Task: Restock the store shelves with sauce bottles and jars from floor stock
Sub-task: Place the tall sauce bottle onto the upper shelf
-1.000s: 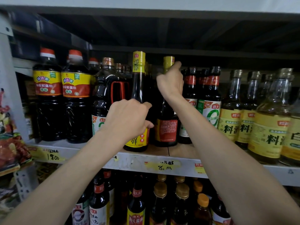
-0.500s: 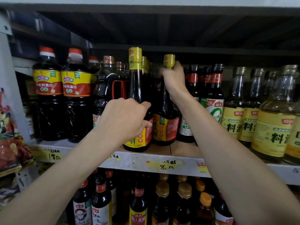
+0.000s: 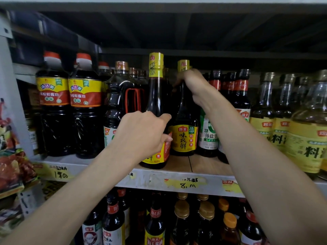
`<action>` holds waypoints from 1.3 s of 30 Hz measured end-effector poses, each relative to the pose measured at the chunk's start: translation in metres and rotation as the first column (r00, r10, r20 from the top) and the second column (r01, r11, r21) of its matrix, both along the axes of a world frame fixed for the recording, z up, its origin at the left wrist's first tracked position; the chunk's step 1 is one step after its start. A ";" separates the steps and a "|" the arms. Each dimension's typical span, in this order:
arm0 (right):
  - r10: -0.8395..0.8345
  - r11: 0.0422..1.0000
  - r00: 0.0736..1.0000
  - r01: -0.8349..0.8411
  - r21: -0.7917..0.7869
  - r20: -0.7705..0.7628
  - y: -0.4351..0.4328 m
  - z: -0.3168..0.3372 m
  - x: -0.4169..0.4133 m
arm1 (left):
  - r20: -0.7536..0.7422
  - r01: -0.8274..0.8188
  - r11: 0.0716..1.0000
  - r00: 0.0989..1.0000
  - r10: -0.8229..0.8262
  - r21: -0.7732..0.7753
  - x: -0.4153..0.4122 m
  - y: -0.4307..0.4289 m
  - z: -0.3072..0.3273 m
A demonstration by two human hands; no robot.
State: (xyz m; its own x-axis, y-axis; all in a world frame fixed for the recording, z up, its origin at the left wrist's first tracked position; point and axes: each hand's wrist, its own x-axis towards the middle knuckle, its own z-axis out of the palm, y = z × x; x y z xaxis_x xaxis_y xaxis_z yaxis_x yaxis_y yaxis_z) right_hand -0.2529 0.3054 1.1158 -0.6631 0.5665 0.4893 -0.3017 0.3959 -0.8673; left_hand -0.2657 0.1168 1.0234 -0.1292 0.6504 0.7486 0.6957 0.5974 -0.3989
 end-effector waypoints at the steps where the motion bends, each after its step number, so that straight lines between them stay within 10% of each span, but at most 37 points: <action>1: -0.039 0.998 0.999 0.038 -0.049 -0.034 -0.001 -0.001 -0.002 | 0.001 0.005 1.000 1.000 -0.005 0.005 0.000 0.000 0.000; 10: -0.340 0.940 0.936 0.334 -0.074 -0.089 0.008 -0.001 -0.033 | 0.008 -0.019 1.000 1.000 0.019 0.015 0.005 0.003 0.001; 39: -0.513 0.848 0.852 0.522 0.093 -0.111 0.009 -0.010 -0.045 | 0.114 -0.030 1.000 0.993 0.029 0.006 0.012 -0.012 -0.030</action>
